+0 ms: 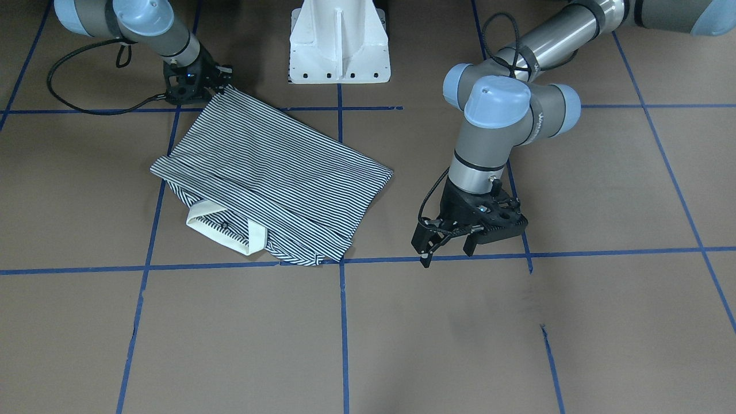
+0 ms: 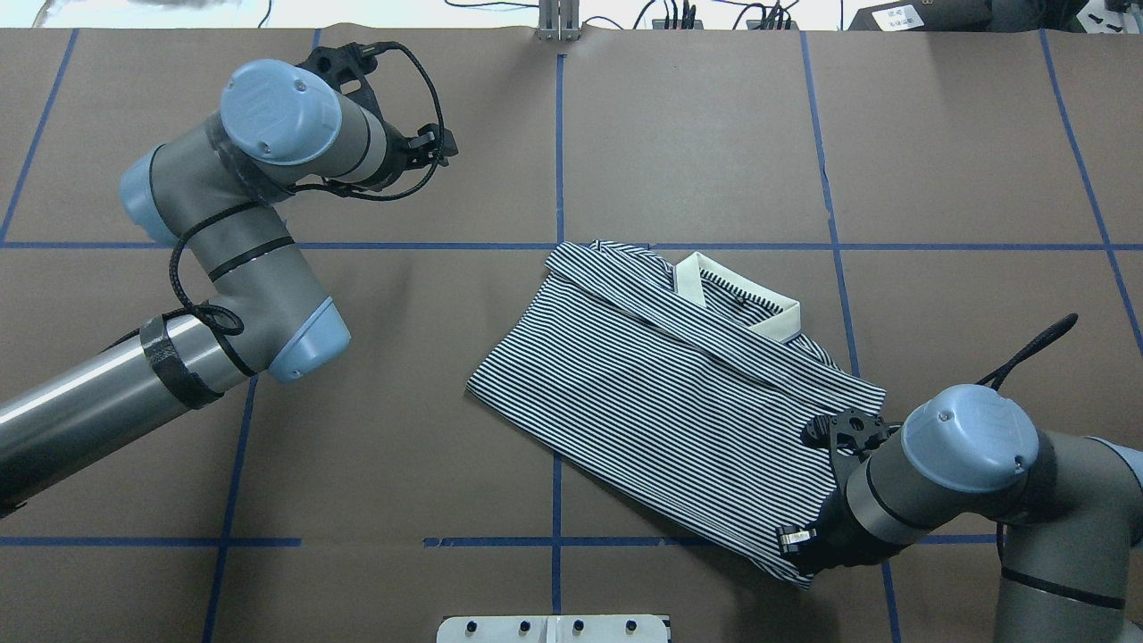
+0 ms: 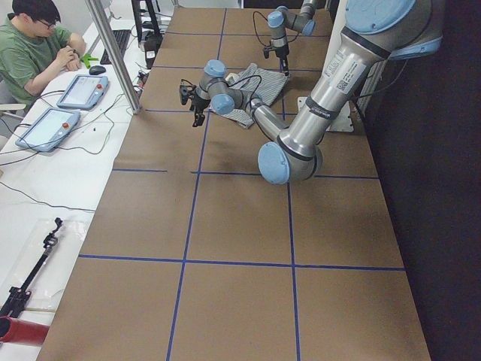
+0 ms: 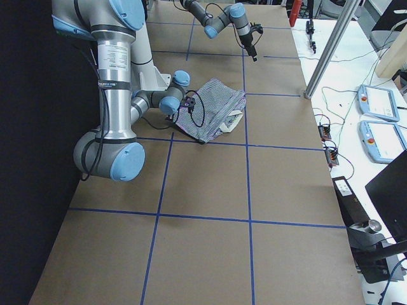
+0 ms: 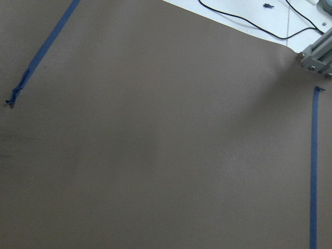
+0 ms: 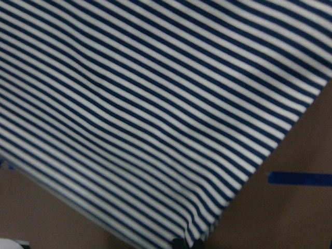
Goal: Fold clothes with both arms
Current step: 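Bring the left gripper to the shirt while the right gripper holds its edge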
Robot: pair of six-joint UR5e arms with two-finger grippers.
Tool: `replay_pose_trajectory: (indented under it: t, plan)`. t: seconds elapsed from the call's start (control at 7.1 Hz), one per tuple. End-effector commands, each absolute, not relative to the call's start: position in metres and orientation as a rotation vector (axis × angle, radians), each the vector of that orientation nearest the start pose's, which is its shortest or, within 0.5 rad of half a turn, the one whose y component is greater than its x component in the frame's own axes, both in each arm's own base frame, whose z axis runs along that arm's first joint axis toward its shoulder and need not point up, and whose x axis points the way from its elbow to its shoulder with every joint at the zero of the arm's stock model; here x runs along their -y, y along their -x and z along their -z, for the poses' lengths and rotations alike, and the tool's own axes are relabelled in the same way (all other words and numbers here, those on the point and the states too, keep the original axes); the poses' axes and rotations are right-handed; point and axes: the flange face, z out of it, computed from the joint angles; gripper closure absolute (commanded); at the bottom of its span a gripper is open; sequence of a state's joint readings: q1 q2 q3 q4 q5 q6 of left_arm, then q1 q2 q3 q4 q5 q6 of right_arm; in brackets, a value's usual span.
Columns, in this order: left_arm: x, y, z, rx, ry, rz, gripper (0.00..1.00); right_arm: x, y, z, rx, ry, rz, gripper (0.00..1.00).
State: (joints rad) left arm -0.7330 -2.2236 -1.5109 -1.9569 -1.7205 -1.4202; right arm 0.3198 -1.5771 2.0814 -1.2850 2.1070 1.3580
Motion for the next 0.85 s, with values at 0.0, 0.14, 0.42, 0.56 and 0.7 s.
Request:
replay_pose_trajectory:
  t: [0.0,0.14,0.42,0.56,0.7]
  plan:
    - [0.502,-0.502,-0.242,-0.956,-0.166,0.450,0.00,0.233,0.418,-0.357,0.931,0.258,0.064,0.00]
    - [0.466,-0.531,-0.241,-0.961,-0.070,0.519,0.00,0.260,0.415,-0.338,0.971,0.193,0.014,0.00]
    - [0.415,-0.575,-0.248,-0.907,0.011,0.639,0.03,0.295,0.402,-0.318,1.011,0.122,-0.052,0.00]
    - [0.398,-0.589,-0.249,-0.870,0.030,0.641,0.05,0.301,0.399,-0.316,1.015,0.114,-0.061,0.00]
    - [0.397,-0.588,-0.249,-0.859,0.031,0.642,0.06,0.303,0.398,-0.314,1.019,0.109,-0.064,0.00]
